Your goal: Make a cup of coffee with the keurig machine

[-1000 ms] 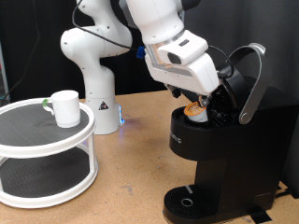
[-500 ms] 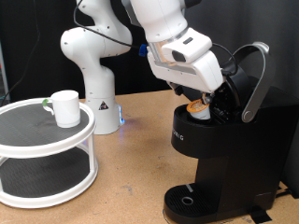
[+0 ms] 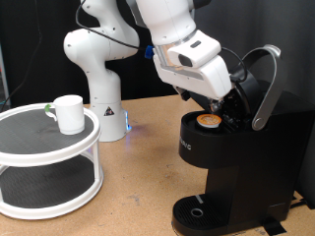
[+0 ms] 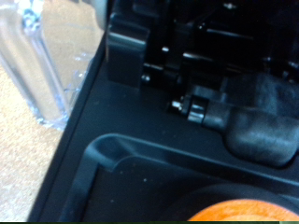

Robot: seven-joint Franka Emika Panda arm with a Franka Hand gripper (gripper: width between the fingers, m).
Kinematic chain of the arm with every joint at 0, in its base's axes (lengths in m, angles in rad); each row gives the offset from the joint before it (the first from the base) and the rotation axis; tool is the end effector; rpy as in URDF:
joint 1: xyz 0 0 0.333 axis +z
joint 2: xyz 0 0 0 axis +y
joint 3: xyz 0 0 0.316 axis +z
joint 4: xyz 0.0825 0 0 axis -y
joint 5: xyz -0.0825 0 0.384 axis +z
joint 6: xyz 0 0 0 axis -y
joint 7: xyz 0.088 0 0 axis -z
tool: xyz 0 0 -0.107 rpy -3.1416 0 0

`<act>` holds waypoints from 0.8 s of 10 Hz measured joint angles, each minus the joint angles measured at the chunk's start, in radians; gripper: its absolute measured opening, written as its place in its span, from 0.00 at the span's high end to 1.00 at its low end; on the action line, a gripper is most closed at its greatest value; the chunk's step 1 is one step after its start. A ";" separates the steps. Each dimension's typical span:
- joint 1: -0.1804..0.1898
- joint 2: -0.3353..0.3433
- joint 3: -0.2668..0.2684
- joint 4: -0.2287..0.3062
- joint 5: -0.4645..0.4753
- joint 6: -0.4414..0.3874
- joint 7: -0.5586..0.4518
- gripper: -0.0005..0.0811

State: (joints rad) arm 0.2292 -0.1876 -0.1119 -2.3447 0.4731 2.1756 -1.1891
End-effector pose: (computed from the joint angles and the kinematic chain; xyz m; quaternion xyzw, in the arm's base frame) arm 0.4747 0.0726 0.4130 -0.8499 -0.4858 -0.1101 0.1719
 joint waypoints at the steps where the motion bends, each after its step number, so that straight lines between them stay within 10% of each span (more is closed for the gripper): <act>1: -0.005 0.001 -0.004 0.000 -0.016 -0.006 0.004 0.01; 8: -0.012 -0.009 -0.004 -0.013 -0.039 0.069 0.057 0.01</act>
State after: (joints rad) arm 0.2170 -0.1965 -0.1160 -2.3573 0.4336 2.2445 -1.1317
